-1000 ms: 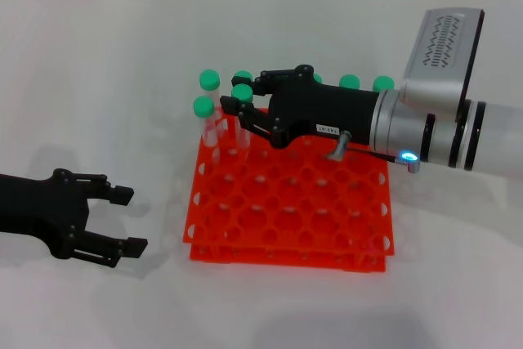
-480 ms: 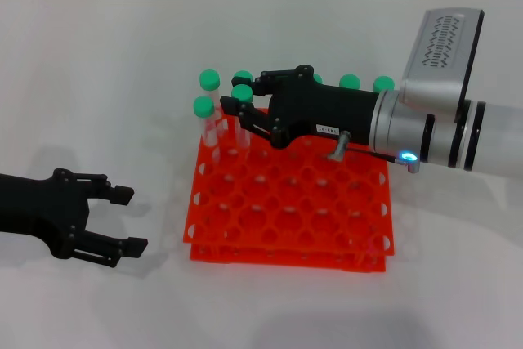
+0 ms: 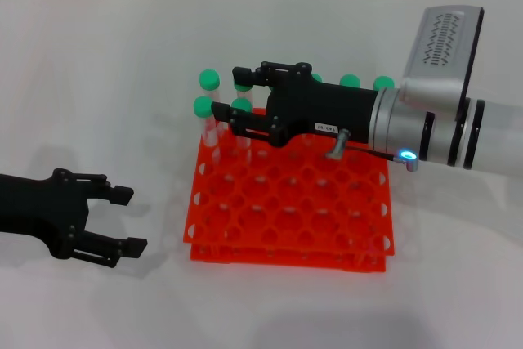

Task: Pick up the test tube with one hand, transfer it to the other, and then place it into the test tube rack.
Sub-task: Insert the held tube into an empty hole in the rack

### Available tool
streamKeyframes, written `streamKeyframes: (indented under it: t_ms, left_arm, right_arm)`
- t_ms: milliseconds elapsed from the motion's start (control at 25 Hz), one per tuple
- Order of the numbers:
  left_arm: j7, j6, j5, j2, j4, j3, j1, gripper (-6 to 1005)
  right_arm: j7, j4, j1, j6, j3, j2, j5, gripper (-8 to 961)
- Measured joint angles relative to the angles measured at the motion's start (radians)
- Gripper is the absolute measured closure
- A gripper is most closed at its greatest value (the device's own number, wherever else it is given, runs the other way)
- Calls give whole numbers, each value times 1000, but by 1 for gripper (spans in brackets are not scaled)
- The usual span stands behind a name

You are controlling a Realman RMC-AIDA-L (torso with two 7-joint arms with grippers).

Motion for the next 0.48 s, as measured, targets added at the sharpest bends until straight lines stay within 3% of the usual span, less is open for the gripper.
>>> streamKeyframes:
  t_ms: [40, 200, 480]
  left_arm:
    - [0, 1, -1, 0, 0, 0, 0, 118]
    - [4, 9, -4, 1, 0, -10, 1, 118]
    - [46, 40, -31, -6, -1, -110, 5, 118]
  right_arm:
    - [-1, -7, -6, -3, 3, -1, 0, 388]
    - [-7, -35, -42, -30, 20, -7, -3, 366]
    - [-24, -61, -137, -160, 116, -18, -23, 334]
